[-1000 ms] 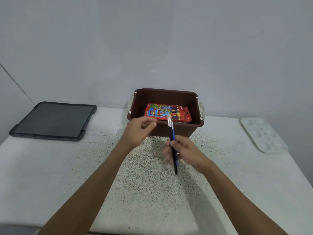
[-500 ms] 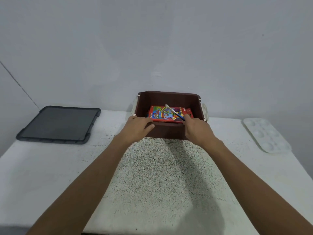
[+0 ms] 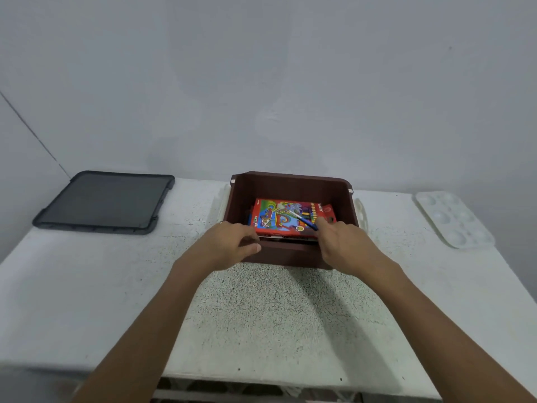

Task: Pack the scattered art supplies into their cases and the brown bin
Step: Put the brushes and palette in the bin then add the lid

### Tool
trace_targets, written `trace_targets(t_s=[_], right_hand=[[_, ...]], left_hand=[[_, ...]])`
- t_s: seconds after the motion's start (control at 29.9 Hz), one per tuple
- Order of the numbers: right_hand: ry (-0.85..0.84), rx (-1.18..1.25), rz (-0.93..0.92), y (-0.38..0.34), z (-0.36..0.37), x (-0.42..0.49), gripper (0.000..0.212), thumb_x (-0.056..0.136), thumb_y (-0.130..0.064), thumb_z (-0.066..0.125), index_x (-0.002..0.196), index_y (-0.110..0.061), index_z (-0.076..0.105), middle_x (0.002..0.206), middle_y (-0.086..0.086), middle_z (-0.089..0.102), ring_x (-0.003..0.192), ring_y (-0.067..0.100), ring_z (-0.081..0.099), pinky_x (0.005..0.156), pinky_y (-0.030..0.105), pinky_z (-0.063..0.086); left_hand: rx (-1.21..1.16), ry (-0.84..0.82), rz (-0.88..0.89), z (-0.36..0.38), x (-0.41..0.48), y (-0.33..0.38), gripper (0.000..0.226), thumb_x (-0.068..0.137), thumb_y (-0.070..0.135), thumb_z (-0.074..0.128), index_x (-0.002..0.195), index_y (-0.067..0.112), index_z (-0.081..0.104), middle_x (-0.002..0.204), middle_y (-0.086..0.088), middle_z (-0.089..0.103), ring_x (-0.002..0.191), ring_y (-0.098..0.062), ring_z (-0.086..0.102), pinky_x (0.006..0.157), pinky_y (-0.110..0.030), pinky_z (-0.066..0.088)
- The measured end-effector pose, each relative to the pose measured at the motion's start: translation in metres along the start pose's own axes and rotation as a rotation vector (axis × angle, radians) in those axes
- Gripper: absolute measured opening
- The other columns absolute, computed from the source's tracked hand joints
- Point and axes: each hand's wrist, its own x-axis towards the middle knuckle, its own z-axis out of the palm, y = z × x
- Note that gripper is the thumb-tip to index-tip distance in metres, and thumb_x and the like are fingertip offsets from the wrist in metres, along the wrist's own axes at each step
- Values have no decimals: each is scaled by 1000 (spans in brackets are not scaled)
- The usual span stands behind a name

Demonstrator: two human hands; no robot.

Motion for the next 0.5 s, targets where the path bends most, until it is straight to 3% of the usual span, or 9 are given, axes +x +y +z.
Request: trace_targets(t_s=[0.27,0.5], right_hand=[[-129,69,-1,-12,-1,-35,12,100,-20,38,109,-13,42,105,15,62,90,38,60,63,35,31],[-241,163,-1,-14,-7,-46,15,101,-22,40,111,-13,45,106,14,62,88,34,59,67,38,44]], left_hand=[[-63,-208,-33,1,-37,8,24,89,37,66,111,28,70,107,7,72,96,-7,64,89,-33,54],[-82,-280,-43,-3,-43,15,26,90,40,65,110,24,71,104,8,71,96,-6,63,78,-24,53]])
